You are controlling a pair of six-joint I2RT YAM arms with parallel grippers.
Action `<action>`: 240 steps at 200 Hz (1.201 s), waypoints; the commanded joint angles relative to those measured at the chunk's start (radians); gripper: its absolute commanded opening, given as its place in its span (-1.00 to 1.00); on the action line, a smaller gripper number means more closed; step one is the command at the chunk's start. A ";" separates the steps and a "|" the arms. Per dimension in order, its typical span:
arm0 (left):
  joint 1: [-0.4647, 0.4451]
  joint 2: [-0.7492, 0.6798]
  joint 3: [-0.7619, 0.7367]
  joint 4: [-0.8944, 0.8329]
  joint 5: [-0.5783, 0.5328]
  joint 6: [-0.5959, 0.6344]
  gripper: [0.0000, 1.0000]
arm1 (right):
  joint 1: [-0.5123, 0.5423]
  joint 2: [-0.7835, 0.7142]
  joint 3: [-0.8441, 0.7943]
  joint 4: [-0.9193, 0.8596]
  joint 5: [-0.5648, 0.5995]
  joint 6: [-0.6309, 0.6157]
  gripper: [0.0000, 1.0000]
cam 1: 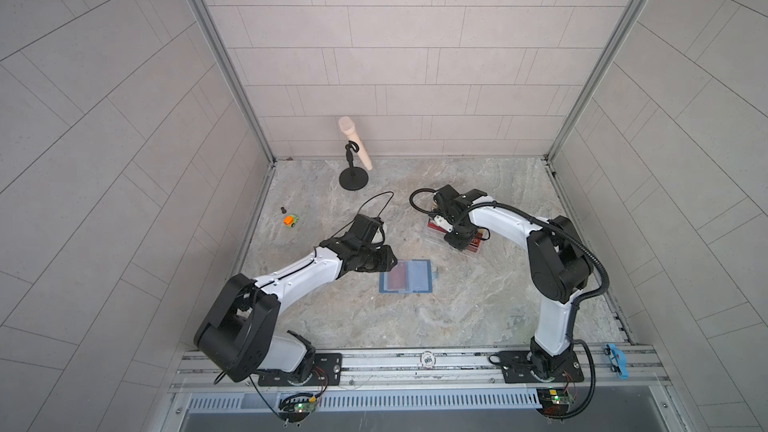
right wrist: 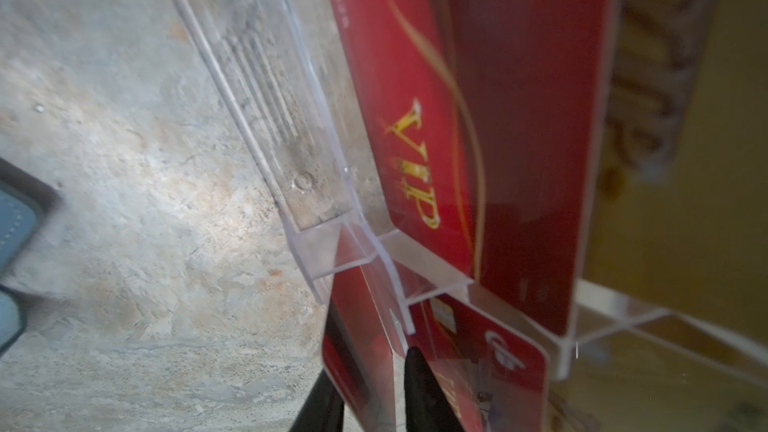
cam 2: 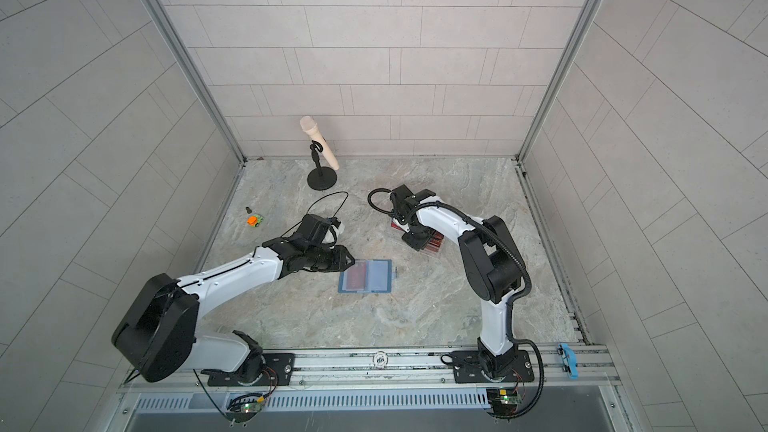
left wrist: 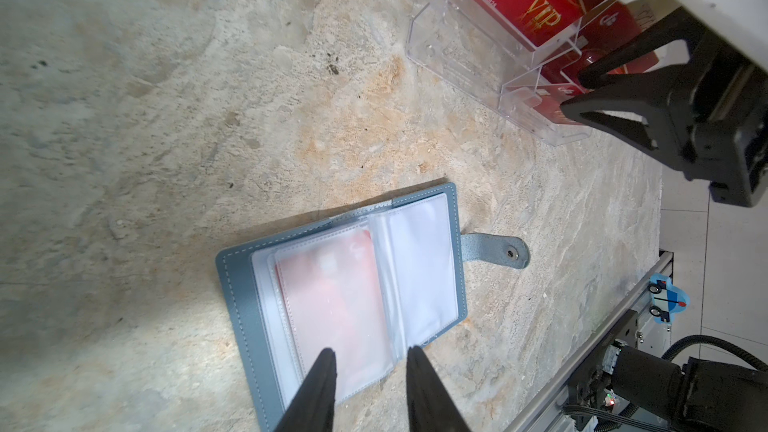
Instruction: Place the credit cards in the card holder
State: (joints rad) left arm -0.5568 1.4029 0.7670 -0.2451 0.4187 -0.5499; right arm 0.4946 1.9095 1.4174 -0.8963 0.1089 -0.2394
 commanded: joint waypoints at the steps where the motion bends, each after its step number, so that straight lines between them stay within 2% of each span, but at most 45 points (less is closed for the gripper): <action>1: 0.004 -0.013 -0.003 -0.022 -0.010 -0.001 -0.32 | 0.002 -0.008 -0.012 -0.003 0.021 -0.020 -0.45; 45: 0.004 -0.012 0.002 -0.030 -0.015 -0.002 -0.31 | 0.002 -0.002 -0.012 -0.006 0.010 -0.029 -0.57; 65: 0.005 -0.013 0.004 -0.034 -0.016 -0.002 -0.31 | 0.002 0.003 -0.008 -0.014 0.000 -0.035 -0.80; 118: 0.004 -0.019 0.027 -0.075 -0.025 0.013 -0.30 | 0.002 0.003 -0.003 -0.022 -0.007 -0.051 -0.82; 192: 0.004 -0.018 0.049 -0.085 -0.018 0.013 -0.30 | 0.002 -0.040 0.003 -0.044 -0.012 -0.060 -0.94; 240: 0.004 -0.014 0.062 -0.087 -0.025 0.018 -0.30 | 0.005 -0.086 -0.008 -0.048 0.021 -0.053 -1.00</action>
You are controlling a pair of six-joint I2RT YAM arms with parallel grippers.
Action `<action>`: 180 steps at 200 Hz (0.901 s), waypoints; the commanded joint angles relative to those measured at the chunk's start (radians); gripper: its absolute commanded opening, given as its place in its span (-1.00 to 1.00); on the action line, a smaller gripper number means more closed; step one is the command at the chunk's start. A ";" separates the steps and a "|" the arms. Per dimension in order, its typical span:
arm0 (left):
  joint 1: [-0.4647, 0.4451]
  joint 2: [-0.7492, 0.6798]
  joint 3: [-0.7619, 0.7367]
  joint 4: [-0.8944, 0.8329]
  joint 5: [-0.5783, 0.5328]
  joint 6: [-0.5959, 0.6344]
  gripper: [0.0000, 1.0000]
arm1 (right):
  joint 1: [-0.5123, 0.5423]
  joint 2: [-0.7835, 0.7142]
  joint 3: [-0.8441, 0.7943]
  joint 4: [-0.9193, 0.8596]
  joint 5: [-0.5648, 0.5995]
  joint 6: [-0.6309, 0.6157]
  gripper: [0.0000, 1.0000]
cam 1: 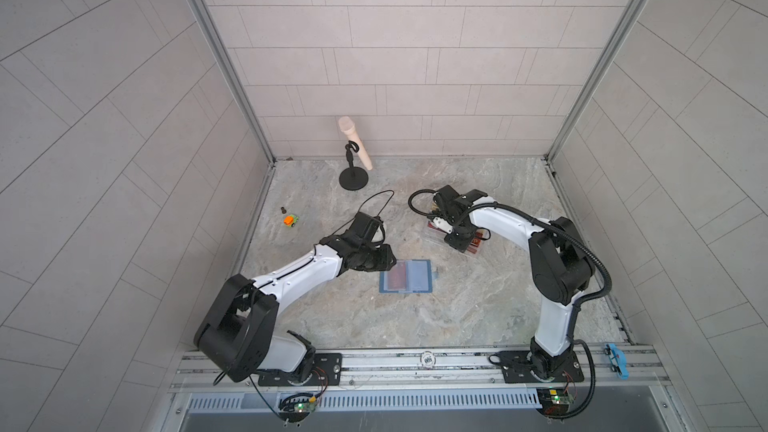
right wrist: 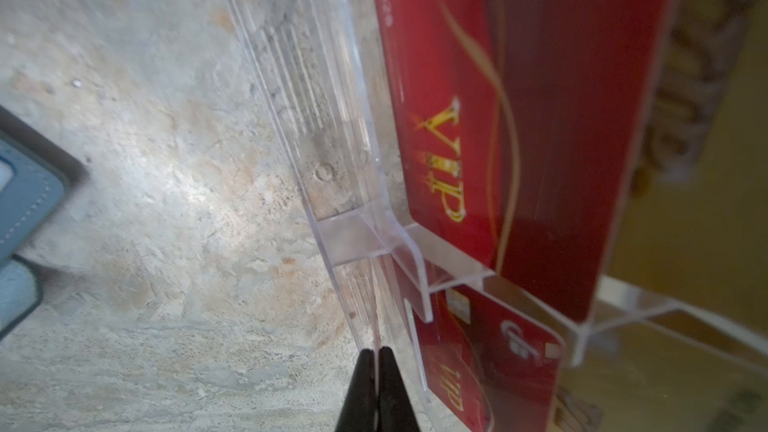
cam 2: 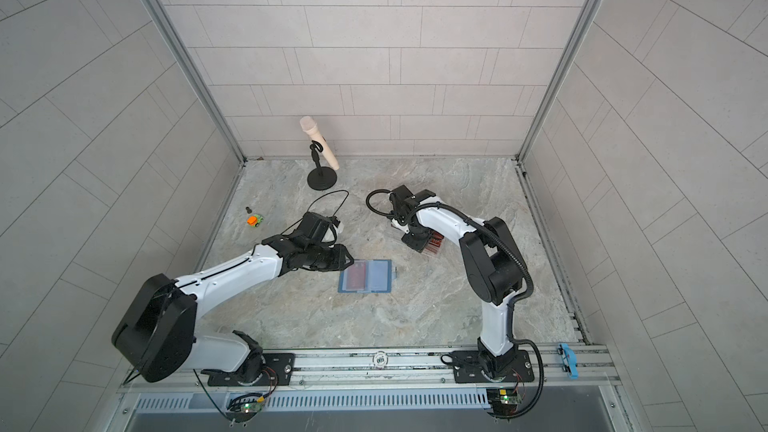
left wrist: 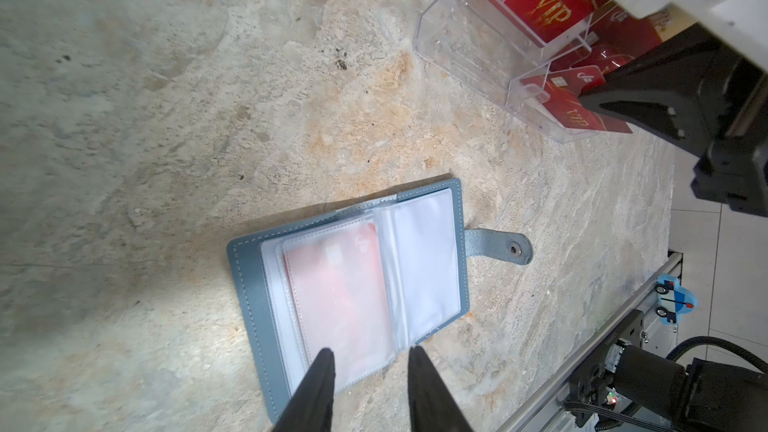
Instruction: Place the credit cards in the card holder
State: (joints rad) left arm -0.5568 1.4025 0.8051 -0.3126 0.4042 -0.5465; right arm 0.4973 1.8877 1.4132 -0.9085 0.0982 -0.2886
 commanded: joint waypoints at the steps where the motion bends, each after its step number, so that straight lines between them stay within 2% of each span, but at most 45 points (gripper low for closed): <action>1: 0.004 -0.013 0.024 -0.019 -0.010 0.015 -0.30 | 0.003 -0.066 -0.003 -0.036 0.033 -0.004 -1.00; 42: 0.005 -0.008 0.023 -0.024 -0.011 0.017 -0.30 | 0.008 -0.084 0.038 -0.076 0.029 0.010 -1.00; 80: 0.004 -0.028 -0.021 0.030 -0.050 -0.018 -0.31 | 0.045 -0.089 0.143 -0.166 0.059 0.070 -1.00; 97: 0.004 -0.025 -0.038 0.040 -0.060 -0.029 -0.32 | 0.045 -0.106 0.176 -0.191 0.029 0.105 -1.00; 125: 0.003 -0.049 -0.064 0.027 -0.087 -0.030 -0.32 | 0.043 -0.169 0.172 -0.144 -0.148 0.185 -1.00; 163: 0.003 -0.090 -0.090 -0.034 -0.139 -0.016 -0.31 | 0.021 -0.233 0.052 0.041 -0.562 0.362 -1.00; 180: 0.000 -0.106 -0.098 -0.045 -0.156 -0.021 -0.31 | 0.020 -0.244 -0.016 0.146 -0.682 0.455 -1.00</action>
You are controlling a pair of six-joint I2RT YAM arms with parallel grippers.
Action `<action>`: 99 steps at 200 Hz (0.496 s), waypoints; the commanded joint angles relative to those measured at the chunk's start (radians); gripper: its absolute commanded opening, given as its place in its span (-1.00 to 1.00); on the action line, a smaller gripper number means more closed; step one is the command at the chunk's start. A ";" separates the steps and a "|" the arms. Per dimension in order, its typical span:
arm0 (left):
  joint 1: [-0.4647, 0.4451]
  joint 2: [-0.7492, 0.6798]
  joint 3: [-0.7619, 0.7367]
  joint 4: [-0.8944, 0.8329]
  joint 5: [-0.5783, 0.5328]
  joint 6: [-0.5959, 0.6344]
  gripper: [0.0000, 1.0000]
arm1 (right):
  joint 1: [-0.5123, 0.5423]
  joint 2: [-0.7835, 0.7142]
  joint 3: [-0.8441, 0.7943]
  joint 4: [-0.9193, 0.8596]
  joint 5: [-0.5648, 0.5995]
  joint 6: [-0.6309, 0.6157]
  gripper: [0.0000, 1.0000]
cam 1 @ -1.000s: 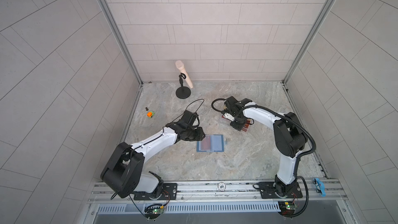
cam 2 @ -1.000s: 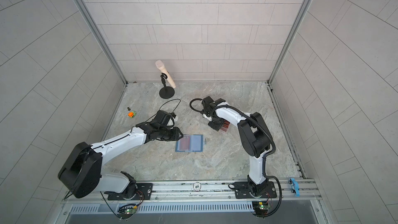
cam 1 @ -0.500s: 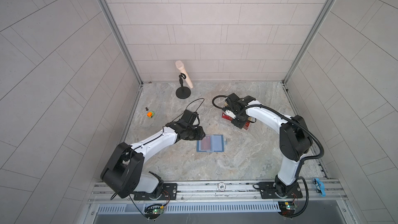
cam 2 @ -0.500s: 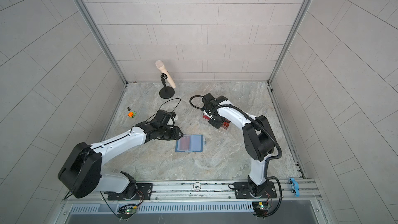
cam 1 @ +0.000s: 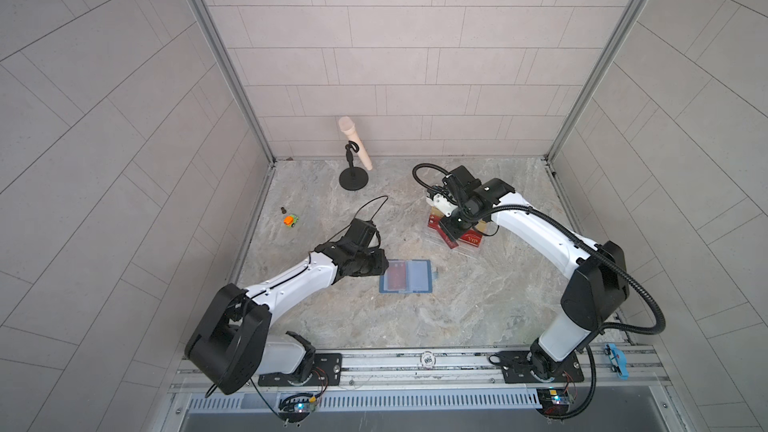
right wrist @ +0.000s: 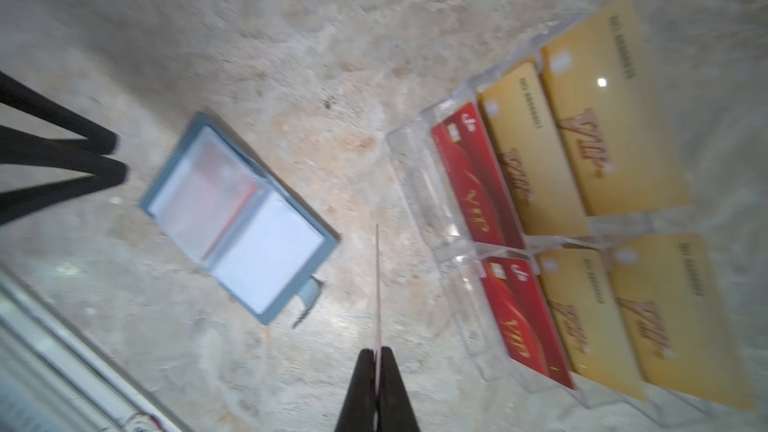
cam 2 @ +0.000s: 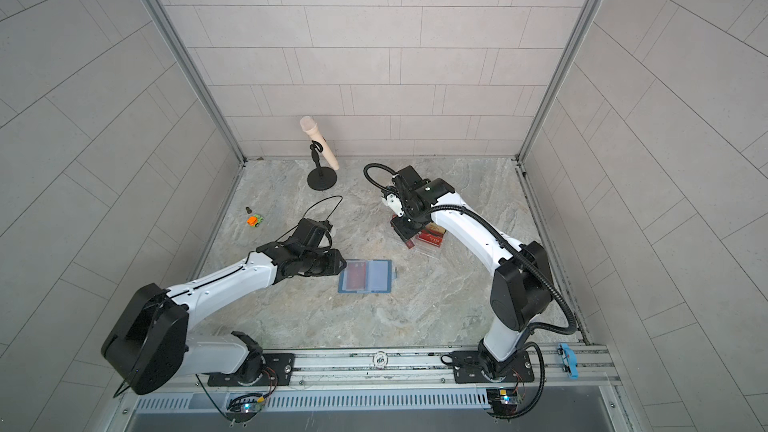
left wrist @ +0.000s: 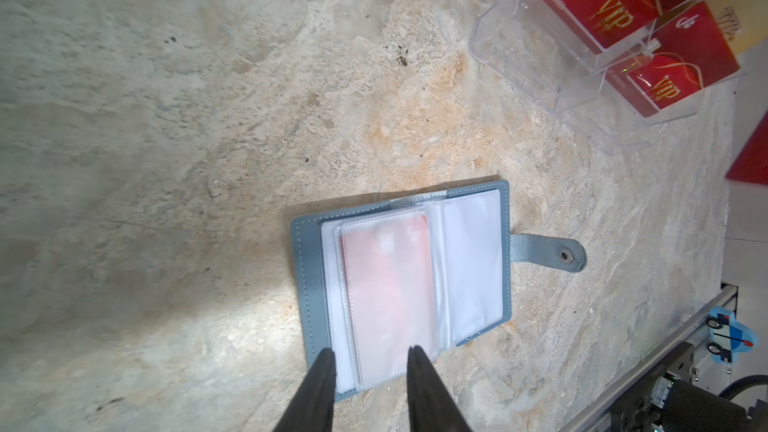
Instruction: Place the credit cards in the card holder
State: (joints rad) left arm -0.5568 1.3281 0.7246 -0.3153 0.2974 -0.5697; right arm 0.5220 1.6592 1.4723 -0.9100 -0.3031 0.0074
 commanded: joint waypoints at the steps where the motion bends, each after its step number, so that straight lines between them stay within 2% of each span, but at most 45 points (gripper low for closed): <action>1: 0.000 -0.032 -0.018 -0.042 -0.051 0.002 -0.32 | -0.006 -0.015 -0.080 0.152 -0.287 0.166 -1.00; 35: -0.013 -0.064 -0.033 -0.049 -0.088 -0.021 -0.31 | -0.009 -0.028 -0.226 0.405 -0.433 0.390 -1.00; 57: -0.029 -0.088 -0.045 -0.051 -0.111 -0.029 -0.31 | -0.008 -0.048 -0.336 0.603 -0.450 0.540 -1.00; 99: -0.065 -0.084 -0.063 -0.017 -0.140 -0.047 -0.31 | 0.025 -0.077 -0.470 0.817 -0.435 0.700 -1.00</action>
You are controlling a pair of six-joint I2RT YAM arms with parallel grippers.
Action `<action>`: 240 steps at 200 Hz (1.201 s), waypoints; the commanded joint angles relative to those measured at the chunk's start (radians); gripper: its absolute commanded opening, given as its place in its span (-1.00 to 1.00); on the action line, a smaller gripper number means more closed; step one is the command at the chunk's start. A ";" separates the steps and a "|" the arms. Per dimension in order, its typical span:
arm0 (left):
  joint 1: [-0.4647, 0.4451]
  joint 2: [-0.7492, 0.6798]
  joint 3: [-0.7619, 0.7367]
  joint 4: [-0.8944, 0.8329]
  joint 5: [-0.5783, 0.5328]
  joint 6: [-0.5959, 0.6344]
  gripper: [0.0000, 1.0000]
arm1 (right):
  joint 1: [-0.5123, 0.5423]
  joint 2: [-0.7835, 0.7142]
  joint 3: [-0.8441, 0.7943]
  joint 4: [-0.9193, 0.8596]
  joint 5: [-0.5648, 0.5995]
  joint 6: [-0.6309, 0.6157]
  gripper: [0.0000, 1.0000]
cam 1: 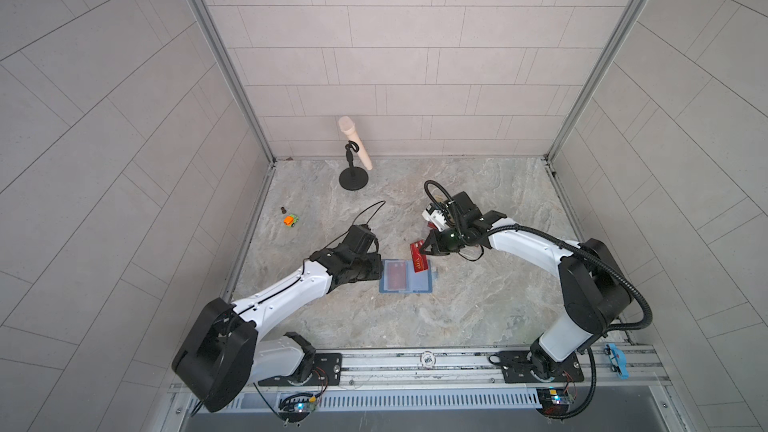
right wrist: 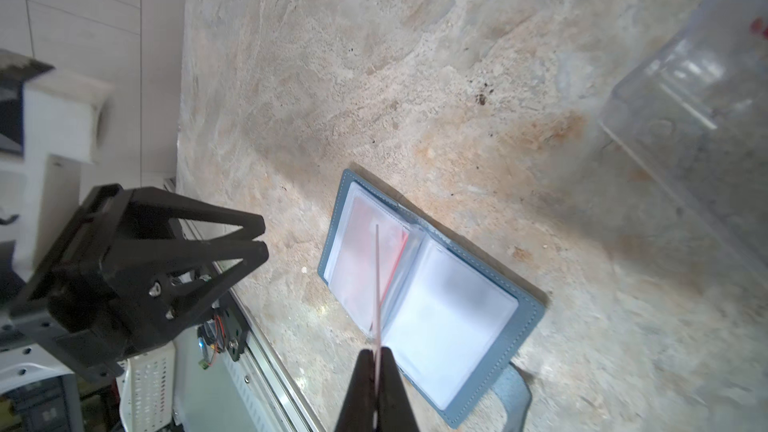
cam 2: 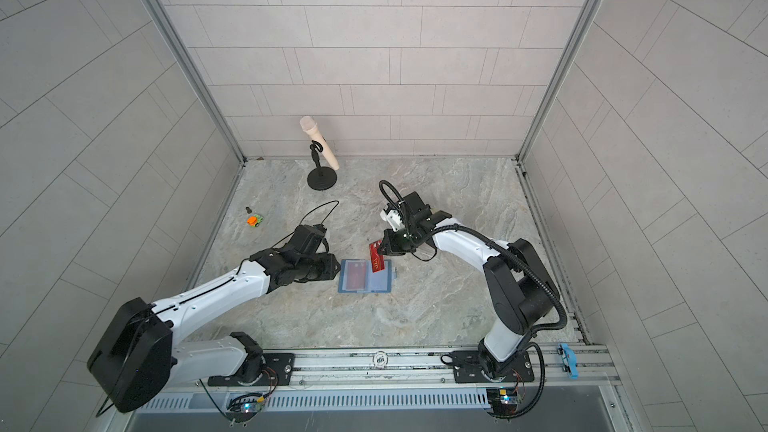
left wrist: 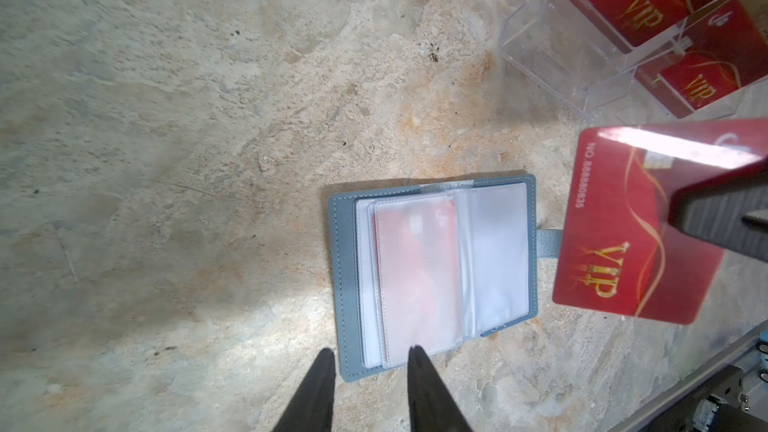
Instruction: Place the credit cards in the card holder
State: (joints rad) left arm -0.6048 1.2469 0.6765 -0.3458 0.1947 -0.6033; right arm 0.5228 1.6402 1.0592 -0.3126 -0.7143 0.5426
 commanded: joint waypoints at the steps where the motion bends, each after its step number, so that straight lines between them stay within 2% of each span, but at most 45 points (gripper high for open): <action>1: -0.018 -0.002 -0.014 0.014 -0.037 -0.013 -0.31 | 0.026 -0.059 -0.060 0.224 -0.024 0.168 -1.00; 54: -0.038 0.022 0.015 -0.005 -0.063 0.032 -0.32 | 0.041 -0.054 -0.131 0.348 -0.011 0.224 -1.00; 100: -0.058 0.034 0.021 0.002 -0.038 0.059 -0.37 | 0.043 -0.016 -0.169 0.445 -0.017 0.274 -1.00; 137: -0.062 0.084 0.039 0.039 0.013 0.071 -0.49 | 0.043 0.006 -0.177 0.410 -0.002 0.241 -1.00; 188: -0.072 0.183 0.076 0.076 0.078 0.089 -0.65 | 0.034 0.024 -0.231 0.451 0.006 0.249 -1.00; 240: -0.072 0.248 0.106 0.075 0.065 0.086 -0.72 | 0.021 0.049 -0.255 0.475 -0.003 0.238 -1.00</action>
State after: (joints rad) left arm -0.6746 1.4796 0.7521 -0.2733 0.2661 -0.5274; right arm 0.5552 1.6825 0.8162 0.1318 -0.7216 0.7830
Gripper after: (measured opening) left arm 0.145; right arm 0.056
